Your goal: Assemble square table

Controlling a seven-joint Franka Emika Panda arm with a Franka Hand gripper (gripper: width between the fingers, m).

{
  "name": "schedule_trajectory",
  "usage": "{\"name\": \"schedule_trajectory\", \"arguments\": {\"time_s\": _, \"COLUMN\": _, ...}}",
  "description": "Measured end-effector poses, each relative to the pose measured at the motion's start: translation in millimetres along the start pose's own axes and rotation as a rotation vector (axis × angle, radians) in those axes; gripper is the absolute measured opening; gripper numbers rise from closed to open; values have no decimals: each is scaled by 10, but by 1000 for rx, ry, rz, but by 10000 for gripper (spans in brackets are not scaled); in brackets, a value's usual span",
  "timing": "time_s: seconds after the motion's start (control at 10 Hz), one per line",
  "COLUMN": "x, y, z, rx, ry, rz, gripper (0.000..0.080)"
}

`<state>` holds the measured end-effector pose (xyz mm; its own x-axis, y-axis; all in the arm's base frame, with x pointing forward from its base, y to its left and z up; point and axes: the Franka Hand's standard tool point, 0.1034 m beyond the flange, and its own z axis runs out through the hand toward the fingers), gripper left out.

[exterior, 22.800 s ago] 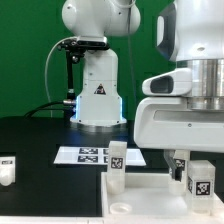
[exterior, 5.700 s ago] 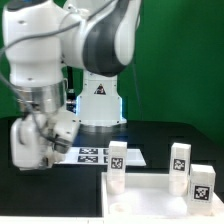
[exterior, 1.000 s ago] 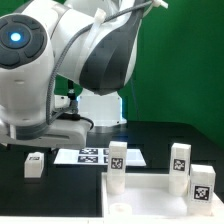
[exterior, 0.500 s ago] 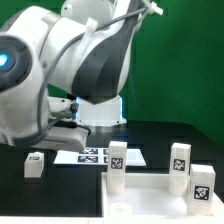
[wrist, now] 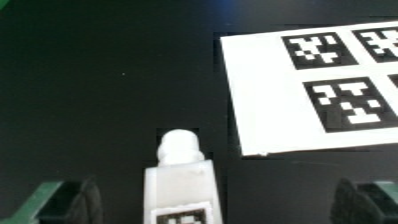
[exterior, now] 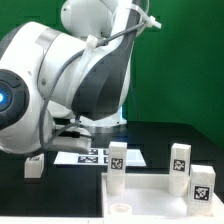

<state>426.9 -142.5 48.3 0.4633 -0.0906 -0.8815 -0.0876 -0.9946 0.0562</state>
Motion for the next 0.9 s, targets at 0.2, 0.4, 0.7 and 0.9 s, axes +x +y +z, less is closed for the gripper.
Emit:
{"name": "schedule_trajectory", "arguments": {"time_s": 0.2, "x": 36, "y": 55, "z": -35, "rx": 19, "ry": 14, "rz": -73, "gripper": 649}}
{"name": "schedule_trajectory", "arguments": {"time_s": 0.4, "x": 69, "y": 23, "z": -247, "rx": 13, "ry": 58, "rz": -117, "gripper": 649}}
{"name": "schedule_trajectory", "arguments": {"time_s": 0.7, "x": 64, "y": -4, "z": -294, "rx": 9, "ry": 86, "rz": -134, "gripper": 649}}
{"name": "schedule_trajectory", "arguments": {"time_s": 0.9, "x": 143, "y": 18, "z": -267, "rx": -1, "ry": 111, "rz": -135, "gripper": 649}}
